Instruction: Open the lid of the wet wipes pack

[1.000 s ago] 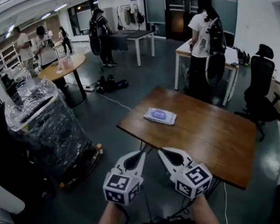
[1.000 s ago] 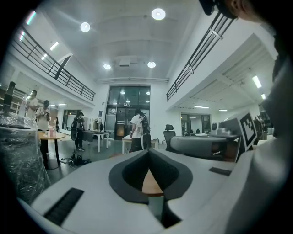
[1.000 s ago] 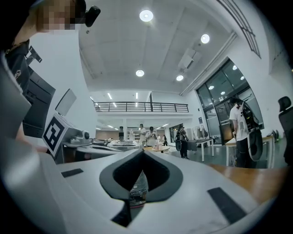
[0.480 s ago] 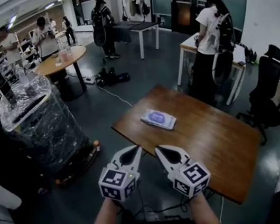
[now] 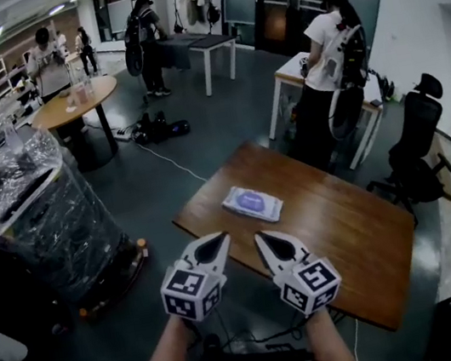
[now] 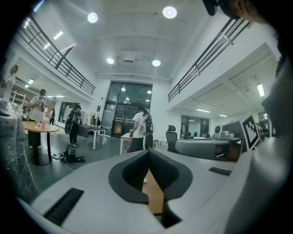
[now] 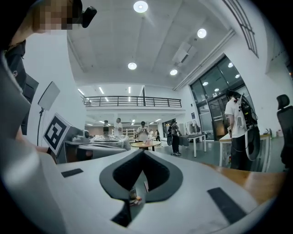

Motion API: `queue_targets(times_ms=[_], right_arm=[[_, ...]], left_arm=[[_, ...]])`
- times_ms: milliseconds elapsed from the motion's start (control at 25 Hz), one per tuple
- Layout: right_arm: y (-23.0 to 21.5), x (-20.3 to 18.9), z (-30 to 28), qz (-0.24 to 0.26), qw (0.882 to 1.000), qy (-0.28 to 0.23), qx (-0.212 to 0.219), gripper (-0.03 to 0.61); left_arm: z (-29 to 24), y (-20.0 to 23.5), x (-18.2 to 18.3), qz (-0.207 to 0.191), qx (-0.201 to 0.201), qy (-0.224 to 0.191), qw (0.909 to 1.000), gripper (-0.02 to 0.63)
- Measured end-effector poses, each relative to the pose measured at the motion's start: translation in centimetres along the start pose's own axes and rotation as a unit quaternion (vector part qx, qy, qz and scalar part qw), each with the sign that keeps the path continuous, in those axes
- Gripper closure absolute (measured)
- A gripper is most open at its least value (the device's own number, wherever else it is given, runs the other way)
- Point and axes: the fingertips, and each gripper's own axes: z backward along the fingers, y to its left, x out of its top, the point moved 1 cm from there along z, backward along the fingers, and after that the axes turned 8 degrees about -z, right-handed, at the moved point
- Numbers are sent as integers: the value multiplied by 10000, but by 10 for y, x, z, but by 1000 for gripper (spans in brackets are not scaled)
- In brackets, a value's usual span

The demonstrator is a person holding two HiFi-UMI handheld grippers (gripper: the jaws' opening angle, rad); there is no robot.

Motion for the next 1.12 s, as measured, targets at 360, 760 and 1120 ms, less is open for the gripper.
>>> queue_targets(times_ms=[360,760,1120], right_arm=[[-22,6,-55,45,9961,90,-872,569],[-51,-13,-88,-49,9871,319,-1569,569],[-115,-35,-118,-277,9832,435,-1749,569]], left_arm=[[-40,55,-5,49,-703,62,9975,607],[-73,97,-34,148,-1106,290,9933,607],[-128,116,-61,99,-1169,581,9914,607]])
